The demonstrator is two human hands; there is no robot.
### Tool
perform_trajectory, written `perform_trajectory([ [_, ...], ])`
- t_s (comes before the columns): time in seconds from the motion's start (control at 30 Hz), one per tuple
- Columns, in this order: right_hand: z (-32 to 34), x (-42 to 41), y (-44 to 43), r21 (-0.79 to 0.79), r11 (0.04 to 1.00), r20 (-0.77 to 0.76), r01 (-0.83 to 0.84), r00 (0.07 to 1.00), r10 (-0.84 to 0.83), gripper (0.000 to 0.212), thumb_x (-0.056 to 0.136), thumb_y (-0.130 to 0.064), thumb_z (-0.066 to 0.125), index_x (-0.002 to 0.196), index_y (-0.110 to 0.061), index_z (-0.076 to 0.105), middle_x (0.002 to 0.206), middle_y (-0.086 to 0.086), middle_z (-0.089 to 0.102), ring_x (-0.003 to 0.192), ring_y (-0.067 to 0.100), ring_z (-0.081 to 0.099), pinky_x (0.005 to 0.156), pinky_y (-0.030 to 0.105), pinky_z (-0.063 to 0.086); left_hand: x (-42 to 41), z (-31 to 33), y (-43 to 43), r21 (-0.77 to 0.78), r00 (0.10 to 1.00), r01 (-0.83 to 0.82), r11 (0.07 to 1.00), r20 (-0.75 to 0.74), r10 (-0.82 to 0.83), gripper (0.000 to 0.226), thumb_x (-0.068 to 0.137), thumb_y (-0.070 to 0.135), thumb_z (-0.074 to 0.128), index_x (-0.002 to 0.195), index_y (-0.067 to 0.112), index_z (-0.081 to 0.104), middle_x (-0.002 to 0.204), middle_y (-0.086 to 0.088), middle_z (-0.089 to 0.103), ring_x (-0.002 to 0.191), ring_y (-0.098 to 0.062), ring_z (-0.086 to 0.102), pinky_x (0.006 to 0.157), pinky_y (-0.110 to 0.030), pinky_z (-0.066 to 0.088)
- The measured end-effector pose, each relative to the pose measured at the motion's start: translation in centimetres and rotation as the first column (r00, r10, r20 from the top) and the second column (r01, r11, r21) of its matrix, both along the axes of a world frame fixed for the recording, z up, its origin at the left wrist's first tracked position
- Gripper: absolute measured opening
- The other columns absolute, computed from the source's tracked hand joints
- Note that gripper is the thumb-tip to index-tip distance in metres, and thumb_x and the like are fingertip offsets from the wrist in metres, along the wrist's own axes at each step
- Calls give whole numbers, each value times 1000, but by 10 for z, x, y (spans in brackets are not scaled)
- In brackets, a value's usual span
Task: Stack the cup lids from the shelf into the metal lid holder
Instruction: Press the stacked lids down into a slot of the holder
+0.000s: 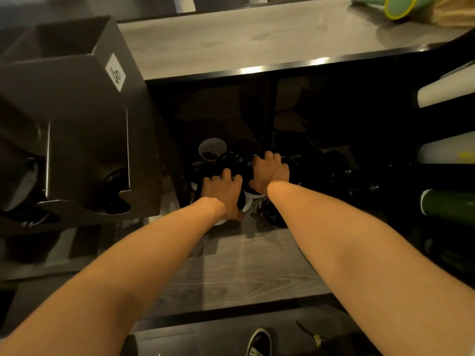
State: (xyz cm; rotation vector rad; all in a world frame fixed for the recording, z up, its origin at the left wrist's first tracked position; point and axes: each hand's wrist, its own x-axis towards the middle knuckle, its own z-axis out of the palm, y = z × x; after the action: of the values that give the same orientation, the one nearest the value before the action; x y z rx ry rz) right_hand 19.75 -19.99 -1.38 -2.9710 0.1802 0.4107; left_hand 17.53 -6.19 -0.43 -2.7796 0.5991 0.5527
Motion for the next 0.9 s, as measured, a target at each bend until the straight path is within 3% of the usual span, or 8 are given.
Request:
perform_trajectory([
  [0.23,5,-7,3,65,997,121,-50,992,42,40,94,-30,57,129,-13,55,129,10,53,122,32,48,93,45,43,0,2,4,-50,998,11,999,56,-8,94,69,66,74,139,18,32,138,-13,35,113,-35,52,85,-42,46],
  [0.4,12,-15,-1,138,990,102,-27,995,13,31,94,-26,59,121,-12,57,121,10,61,107,30,59,72,35,44,-4,11,4,-101,996,11,995,92,-1,87,72,62,72,138,20,33,138,-10,34,115,-33,50,79,-40,44],
  [0.63,23,-22,-5,173,981,2,92,996,-94,41,88,-51,66,113,-18,63,107,7,68,93,28,65,66,32,46,-9,22,8,-134,998,-28,991,54,36,79,75,60,71,134,22,35,135,-8,34,114,-32,48,81,-42,49],
  [0.8,21,-21,-3,410,851,-76,328,942,-327,57,80,-69,65,95,-14,66,92,7,67,86,29,65,55,29,39,-14,25,14,-237,995,-72,969,47,85,79,72,58,73,132,25,35,132,-5,37,111,-30,49,84,-46,51],
  [0.9,19,-24,-4,516,783,-67,348,927,-368,48,86,-64,62,75,-18,56,82,7,62,81,29,63,52,29,35,-17,27,12,-261,994,-64,963,68,84,79,72,58,73,133,25,34,131,-5,38,111,-30,50,84,-46,51],
])
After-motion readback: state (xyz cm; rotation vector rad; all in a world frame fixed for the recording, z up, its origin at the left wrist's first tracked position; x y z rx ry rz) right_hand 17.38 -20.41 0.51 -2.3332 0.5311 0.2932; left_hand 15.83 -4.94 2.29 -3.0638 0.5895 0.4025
